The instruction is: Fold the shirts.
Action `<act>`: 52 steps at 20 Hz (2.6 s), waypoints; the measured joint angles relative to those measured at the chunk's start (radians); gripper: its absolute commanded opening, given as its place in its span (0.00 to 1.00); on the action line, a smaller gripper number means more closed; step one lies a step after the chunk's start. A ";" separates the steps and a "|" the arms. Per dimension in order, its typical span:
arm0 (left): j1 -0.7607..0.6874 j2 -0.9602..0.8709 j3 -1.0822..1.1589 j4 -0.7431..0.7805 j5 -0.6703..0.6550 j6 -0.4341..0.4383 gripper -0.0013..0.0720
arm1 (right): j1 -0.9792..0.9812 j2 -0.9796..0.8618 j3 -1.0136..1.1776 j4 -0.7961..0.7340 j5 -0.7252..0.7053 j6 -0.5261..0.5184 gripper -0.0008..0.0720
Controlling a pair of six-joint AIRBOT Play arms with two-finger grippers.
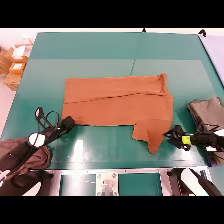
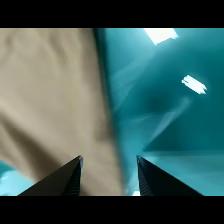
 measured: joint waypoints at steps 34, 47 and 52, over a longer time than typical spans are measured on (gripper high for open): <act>0.124 -0.512 1.065 0.778 -0.777 -0.103 0.05 | 0.296 -0.359 0.860 -0.021 -0.016 0.091 0.03; 0.171 -0.911 1.439 0.539 -0.665 0.169 0.94 | 0.229 -0.853 1.228 0.005 -0.011 0.008 0.77; 0.175 -0.910 1.495 0.557 -0.813 0.180 0.14 | 0.144 -0.901 1.254 0.008 0.089 -0.106 0.80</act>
